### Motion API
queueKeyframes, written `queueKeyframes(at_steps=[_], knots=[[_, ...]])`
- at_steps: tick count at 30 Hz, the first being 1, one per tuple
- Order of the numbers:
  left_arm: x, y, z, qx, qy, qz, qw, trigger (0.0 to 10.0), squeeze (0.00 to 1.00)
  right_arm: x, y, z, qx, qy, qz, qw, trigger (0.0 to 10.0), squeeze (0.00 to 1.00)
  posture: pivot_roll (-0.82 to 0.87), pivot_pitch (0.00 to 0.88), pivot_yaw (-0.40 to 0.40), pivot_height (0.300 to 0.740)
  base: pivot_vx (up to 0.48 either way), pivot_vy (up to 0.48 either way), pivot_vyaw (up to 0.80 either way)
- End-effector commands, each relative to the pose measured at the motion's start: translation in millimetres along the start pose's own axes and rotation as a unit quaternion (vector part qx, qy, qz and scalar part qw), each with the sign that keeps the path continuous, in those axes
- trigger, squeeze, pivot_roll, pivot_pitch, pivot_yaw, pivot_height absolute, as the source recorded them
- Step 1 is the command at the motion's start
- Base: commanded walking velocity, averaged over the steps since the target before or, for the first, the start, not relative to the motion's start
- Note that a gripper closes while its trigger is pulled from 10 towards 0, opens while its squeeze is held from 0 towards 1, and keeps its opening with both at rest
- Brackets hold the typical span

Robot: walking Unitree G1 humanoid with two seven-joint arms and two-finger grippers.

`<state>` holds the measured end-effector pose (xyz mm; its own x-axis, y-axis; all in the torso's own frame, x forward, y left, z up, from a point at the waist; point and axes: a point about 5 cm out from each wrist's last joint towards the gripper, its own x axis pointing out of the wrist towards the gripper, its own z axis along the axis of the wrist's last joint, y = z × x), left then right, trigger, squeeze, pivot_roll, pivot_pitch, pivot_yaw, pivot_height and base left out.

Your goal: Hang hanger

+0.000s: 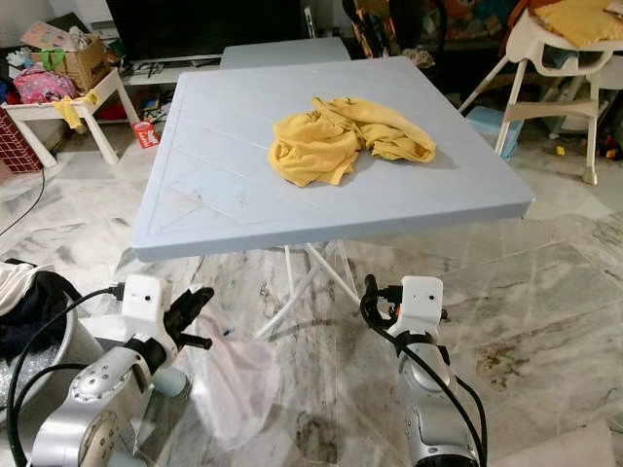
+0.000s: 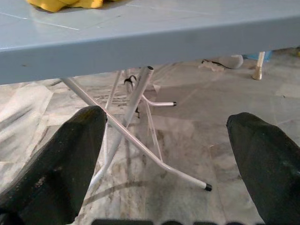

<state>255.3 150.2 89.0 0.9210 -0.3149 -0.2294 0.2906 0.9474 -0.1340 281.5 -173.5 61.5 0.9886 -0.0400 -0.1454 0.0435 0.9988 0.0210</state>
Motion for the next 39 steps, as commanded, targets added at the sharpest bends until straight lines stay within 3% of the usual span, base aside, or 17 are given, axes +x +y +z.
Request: queueKeyframes(at_steps=[1, 21, 27, 33, 39], knots=[[1.3, 3.6, 3.5, 0.0, -0.003, 0.002, 1.0, 10.0, 0.0, -1.0, 1.6, 1.2, 0.005, -0.002, -0.001, 1.0, 10.0, 0.0, -0.06, 0.0, 0.094, 0.74, 0.0, 0.375, -0.8], [4.0, -1.8, 0.8, -0.001, 0.002, -0.006, 1.0, 10.0, 0.0, -0.2, 2.7, 1.7, 0.001, -0.002, 0.003, 1.0, 10.0, 0.0, -0.05, 0.0, 0.083, 0.74, 0.0, 0.374, -0.79], [6.5, -4.9, 0.2, -0.006, -0.004, -0.011, 1.0, 10.0, 0.0, 0.8, 2.2, 3.9, -0.004, -0.006, 0.006, 1.0, 10.0, 0.0, -0.06, 0.0, 0.071, 0.74, 0.0, 0.0, -0.14], [7.5, -3.4, -10.8, -0.048, -0.006, 0.016, 0.999, 10.0, 0.0, 3.9, 1.0, 9.6, -0.016, -0.009, 0.017, 1.0, 10.0, 0.0, -0.07, 0.0, 0.034, 0.74, 0.0, 0.0, 0.0], [9.2, -4.5, -14.5, -0.064, -0.018, 0.036, 0.997, 10.0, 0.0, 10.1, 4.8, 16.4, -0.038, -0.006, 0.049, 0.998, 10.0, 0.0, -0.09, 0.0, -0.068, 0.74, 0.0, 0.0, 0.0]])
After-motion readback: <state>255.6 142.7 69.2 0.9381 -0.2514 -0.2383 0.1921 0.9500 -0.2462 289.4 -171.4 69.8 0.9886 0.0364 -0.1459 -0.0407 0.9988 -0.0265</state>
